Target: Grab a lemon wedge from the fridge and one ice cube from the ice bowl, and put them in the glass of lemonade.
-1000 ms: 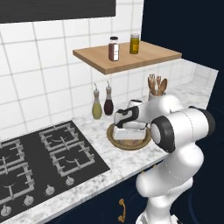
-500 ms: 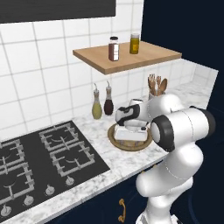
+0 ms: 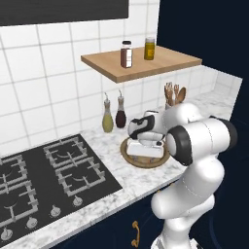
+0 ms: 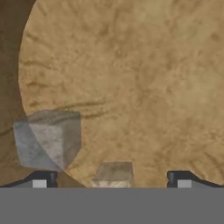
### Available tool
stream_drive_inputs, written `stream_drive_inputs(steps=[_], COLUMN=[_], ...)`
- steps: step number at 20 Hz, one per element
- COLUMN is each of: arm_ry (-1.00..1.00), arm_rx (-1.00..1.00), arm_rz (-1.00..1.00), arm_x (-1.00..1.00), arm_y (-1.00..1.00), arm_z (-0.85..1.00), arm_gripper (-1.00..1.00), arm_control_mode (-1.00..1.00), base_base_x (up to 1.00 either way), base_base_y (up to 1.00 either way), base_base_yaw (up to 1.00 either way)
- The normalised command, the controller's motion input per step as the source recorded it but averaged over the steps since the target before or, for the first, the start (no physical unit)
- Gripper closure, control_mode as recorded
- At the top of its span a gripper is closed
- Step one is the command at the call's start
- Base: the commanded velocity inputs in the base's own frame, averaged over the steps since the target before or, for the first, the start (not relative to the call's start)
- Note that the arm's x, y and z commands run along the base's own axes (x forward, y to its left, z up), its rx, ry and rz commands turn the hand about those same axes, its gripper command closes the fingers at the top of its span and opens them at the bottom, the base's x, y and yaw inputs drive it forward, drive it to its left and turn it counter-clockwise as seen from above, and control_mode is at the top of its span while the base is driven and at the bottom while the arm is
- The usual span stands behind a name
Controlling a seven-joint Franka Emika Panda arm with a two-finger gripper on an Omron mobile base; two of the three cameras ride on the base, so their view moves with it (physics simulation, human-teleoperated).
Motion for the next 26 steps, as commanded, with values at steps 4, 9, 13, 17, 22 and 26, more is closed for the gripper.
stream_drive_inputs(steps=[4, 9, 13, 17, 22, 26], arm_ry=[0.0, 0.03, 0.02, 0.02, 0.01, 0.08], arm_rx=[0.0, 0.0, 0.0, 0.0, 0.0, 0.0], arm_rz=[-0.05, -0.05, -0.06, -0.04, -0.03, -0.01], arm_x=[0.0, -0.14, -0.41, -0.54, -0.15, 0.0], arm_y=[0.0, 0.0, 0.0, 0.0, 0.0, 0.0], arm_z=[-0.5, -0.41, -0.18, -0.17, -0.26, -0.59], arm_gripper=[-1.0, -1.0, -1.0, -1.0, -1.0, -1.0], arm_control_mode=[-1.0, -1.0, -1.0, -1.0, -1.0, -1.0], base_base_x=[0.0, 0.0, 0.0, 0.0, 0.0, 0.0], base_base_y=[0.0, 0.0, 0.0, 0.0, 0.0, 0.0], base_base_yaw=[0.0, 0.0, 0.0, 0.0, 0.0, 0.0])
